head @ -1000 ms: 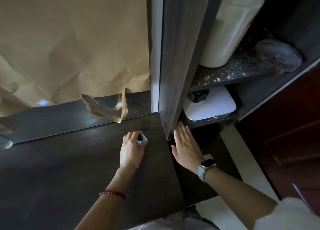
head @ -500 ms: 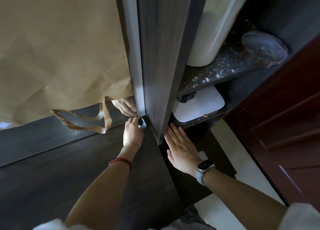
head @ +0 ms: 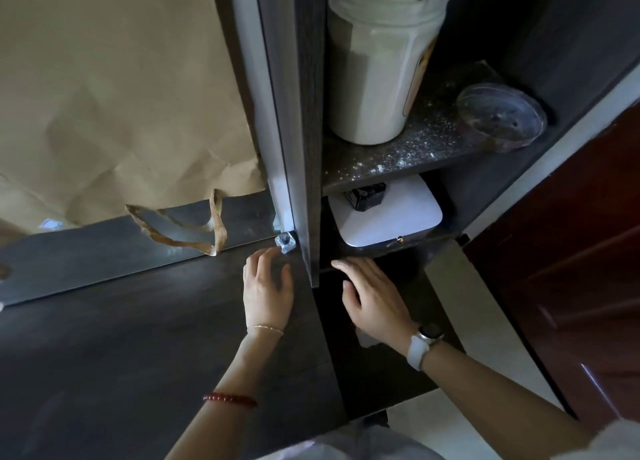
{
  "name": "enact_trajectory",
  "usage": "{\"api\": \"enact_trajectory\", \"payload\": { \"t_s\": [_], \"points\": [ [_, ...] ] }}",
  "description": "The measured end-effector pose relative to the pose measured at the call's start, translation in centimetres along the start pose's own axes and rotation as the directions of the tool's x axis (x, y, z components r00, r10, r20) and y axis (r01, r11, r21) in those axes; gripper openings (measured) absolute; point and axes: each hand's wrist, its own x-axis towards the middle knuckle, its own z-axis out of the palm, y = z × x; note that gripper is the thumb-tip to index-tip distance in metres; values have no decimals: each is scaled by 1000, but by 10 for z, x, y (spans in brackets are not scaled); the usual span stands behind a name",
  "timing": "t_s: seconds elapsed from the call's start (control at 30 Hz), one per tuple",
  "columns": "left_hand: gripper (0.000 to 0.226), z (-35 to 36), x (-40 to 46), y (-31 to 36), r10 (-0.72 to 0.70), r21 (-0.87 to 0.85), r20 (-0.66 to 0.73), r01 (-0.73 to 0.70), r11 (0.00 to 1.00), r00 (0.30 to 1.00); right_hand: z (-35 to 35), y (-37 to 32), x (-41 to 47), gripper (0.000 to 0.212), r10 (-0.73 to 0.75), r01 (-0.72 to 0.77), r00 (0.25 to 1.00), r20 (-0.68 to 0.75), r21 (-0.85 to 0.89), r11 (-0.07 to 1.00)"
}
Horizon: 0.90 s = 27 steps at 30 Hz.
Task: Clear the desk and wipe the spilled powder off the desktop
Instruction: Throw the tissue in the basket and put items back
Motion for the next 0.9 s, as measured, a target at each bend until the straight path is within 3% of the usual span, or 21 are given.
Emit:
{"api": "enact_trajectory", "payload": {
  "t_s": [0.1, 0.17, 0.3, 0.43, 0.6, 0.73, 0.83, 0.9],
  "points": [
    [26, -4, -16, 21, 51, -26, -55, -53, 998, 997, -30, 10, 17, 32, 65, -63, 977, -202, 14, 998],
    [26, -3, -23, 33, 76, -31, -62, -78, 996, 995, -40, 21, 40, 47, 209, -214, 941, -266, 11, 977],
    [23, -2, -37, 44, 76, -25, -91, -78, 997, 993, -39, 29, 84, 75, 415, -433, 877, -241, -25, 901],
    [23, -3, -45, 49, 84, -1, -118, -85, 996, 989, -35, 23, 109, 73, 519, -546, 827, -216, -90, 833],
    [29, 6, -54, 68, 155, -5, -26, -155, 988, 988, -38, 40, 101, 65, 469, -486, 858, -209, -35, 873],
    [38, 33, -53, 97, 168, -40, 65, -166, 985, 984, -60, 57, 61, 53, 447, -462, 842, -300, 23, 886],
    [55, 60, -42, 115, 9, -37, 106, -5, 999, 994, -77, 72, 41, 53, 480, -489, 826, -295, 48, 871],
    [66, 75, -30, 122, -139, 11, 99, 139, 990, 985, -86, 79, 36, 52, 514, -491, 822, -244, 153, 858]
  ]
}}
